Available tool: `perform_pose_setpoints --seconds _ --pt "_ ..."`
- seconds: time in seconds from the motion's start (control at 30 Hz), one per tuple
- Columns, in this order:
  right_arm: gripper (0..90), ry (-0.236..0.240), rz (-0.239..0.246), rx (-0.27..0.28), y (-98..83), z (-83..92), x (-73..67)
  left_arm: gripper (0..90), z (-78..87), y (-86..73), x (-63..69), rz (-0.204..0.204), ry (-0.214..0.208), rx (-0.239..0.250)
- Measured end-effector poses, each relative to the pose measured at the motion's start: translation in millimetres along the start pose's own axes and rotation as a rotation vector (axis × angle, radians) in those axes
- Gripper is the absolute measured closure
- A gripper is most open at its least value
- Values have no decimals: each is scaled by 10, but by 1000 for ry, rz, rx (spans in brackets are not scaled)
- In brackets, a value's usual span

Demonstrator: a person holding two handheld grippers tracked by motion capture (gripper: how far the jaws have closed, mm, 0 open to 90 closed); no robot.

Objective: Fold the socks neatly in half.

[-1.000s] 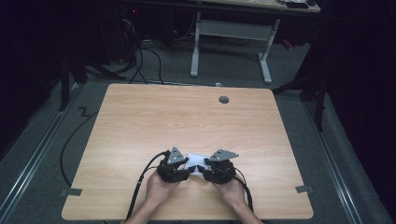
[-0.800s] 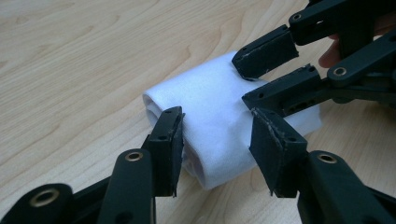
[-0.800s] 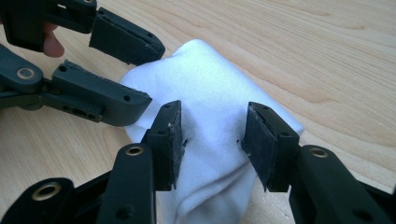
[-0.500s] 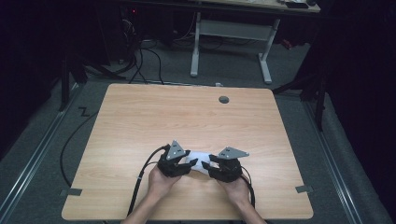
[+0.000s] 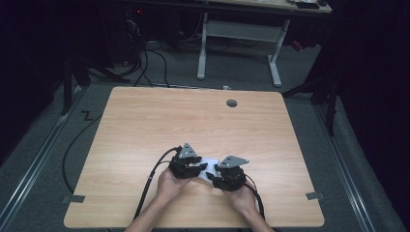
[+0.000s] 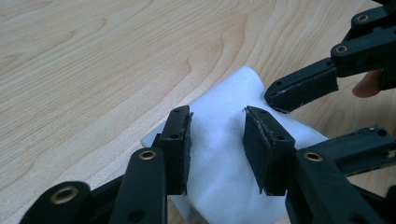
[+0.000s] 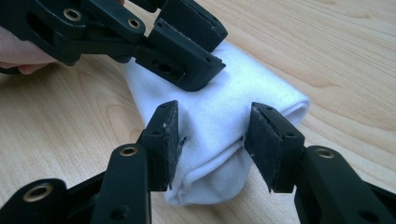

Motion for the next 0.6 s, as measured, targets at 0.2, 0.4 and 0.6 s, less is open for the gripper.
perform_pose_setpoints --seconds 0.2,0.4,0.6 --pt "535 -57 -35 13 65 -74 155 608 -119 104 -54 38 67 3" --pt "533 -73 -72 7 121 -109 292 557 -147 151 -78 68 92 9" --pt "517 -57 -81 77 118 57 286 396 102 120 -117 89 113 72"
Point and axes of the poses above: each handheld gripper's, and its own axes: z roughly backward along the jaws, y roughly out of its top, x roughly to its right, the point moved 1 cm from there along -z, roughly forward along the jaws, and after that the axes turned 10 degrees about y, right-handed, at the moved point
